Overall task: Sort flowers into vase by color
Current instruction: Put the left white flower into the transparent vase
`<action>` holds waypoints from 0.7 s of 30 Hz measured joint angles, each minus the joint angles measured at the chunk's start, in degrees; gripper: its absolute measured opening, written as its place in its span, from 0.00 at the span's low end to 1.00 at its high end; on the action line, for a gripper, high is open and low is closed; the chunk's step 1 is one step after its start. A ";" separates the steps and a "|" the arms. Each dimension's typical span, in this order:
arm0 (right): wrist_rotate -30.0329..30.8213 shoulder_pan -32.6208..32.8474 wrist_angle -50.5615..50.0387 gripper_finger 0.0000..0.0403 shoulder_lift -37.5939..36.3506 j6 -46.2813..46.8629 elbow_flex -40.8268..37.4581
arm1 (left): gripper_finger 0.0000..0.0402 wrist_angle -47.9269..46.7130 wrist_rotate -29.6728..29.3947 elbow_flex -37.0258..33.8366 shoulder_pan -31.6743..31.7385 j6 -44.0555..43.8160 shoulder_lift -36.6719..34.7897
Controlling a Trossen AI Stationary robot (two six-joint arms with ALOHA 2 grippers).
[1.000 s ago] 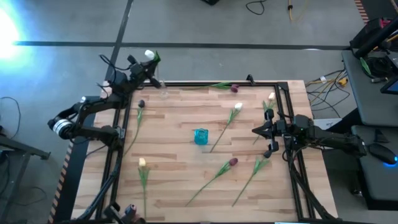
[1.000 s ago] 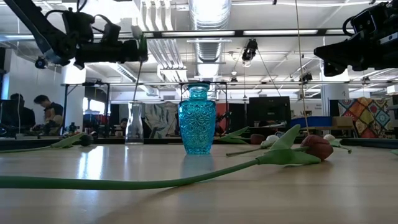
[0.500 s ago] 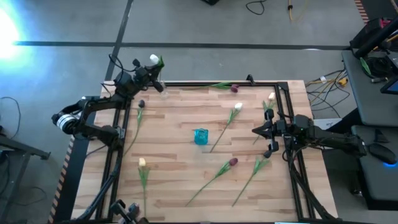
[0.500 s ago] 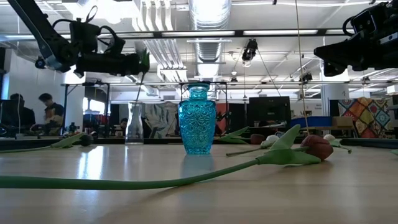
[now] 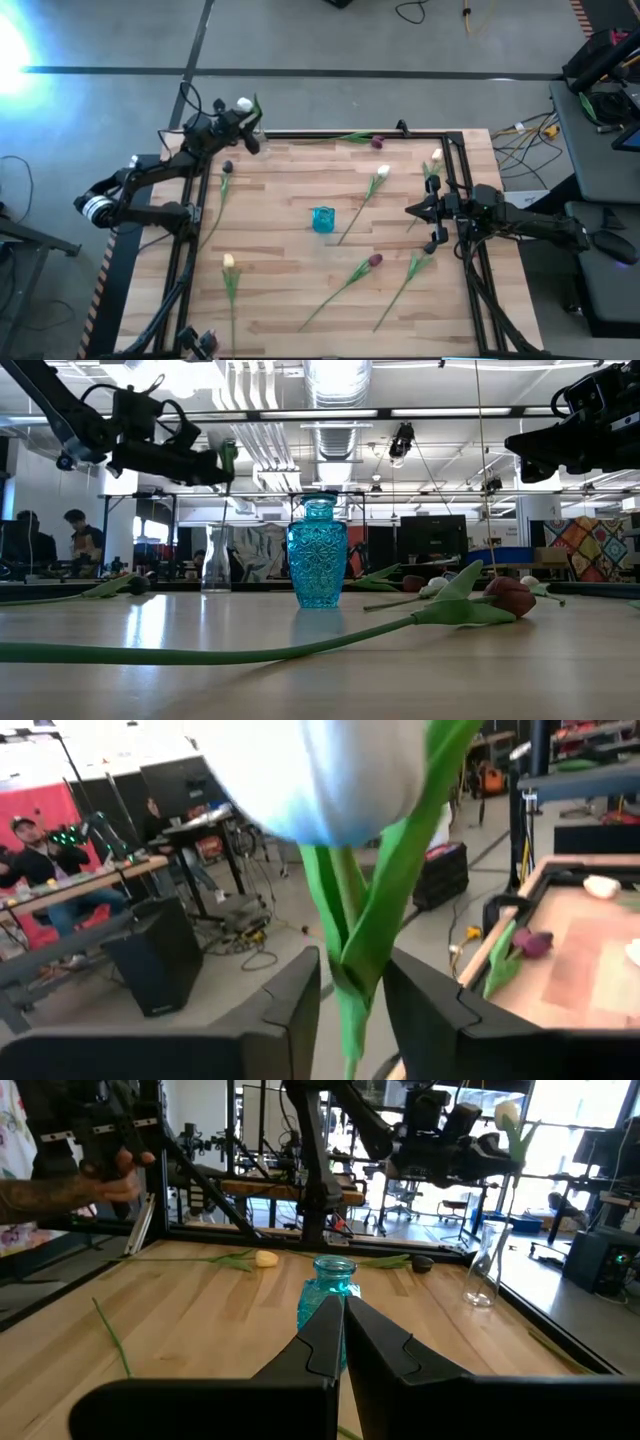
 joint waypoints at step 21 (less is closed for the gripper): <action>0.00 -0.01 0.00 0.02 0.00 -0.02 0.00 | 0.36 -32.26 -9.12 9.54 0.00 -3.14 -14.42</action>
